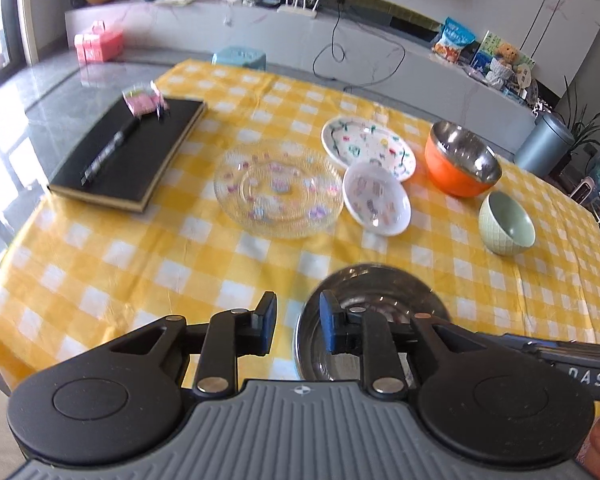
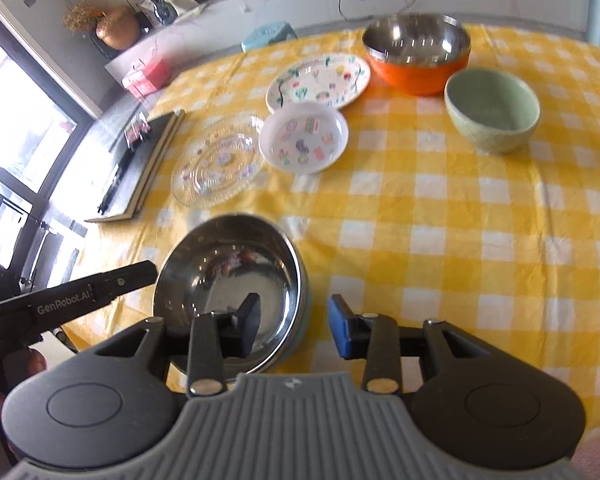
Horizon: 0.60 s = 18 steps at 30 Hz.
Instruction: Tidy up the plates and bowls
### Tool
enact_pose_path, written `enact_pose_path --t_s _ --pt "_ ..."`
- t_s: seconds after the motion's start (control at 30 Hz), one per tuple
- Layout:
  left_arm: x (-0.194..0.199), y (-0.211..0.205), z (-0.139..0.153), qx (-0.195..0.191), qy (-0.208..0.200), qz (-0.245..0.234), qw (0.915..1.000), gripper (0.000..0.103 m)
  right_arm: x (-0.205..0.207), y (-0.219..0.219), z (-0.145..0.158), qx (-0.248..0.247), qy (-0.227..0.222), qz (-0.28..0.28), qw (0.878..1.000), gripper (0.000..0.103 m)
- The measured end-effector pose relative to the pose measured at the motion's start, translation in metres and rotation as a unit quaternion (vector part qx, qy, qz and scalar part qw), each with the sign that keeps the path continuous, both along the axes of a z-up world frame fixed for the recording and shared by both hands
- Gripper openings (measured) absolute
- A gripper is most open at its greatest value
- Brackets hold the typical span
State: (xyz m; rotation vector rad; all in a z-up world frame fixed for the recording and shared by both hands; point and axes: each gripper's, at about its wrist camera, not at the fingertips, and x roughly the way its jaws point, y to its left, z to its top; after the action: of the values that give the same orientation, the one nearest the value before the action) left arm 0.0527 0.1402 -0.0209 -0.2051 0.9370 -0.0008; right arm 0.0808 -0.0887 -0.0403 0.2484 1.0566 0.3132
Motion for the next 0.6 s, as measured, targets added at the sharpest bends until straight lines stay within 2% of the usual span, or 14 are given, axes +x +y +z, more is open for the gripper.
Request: enact_pose_path --t_s 0.03,0.27,0.37,0.6 --pt "0.0 -0.002 0.006 0.003 -0.007 -0.003 1.0 0.026 -0.001 -0.004 0.006 -0.003 -0.015 -0.005 1.0 0.05" --pt "0.01 -0.027 0.041 0.02 -0.038 -0.037 0.9984 0.026 0.0 -0.04 0.036 -0.013 -0.083 -0.045 0.995 0.05" --pt "0.02 -0.045 0.049 0.034 -0.044 -0.056 0.9969 0.026 0.004 -0.059 0.042 -0.014 -0.091 -0.066 0.994 0.05" --pt "0.05 -0.091 0.059 0.045 -0.05 -0.104 0.9923 0.036 0.023 -0.101 0.049 -0.024 -0.103 -0.123 0.987 0.051"
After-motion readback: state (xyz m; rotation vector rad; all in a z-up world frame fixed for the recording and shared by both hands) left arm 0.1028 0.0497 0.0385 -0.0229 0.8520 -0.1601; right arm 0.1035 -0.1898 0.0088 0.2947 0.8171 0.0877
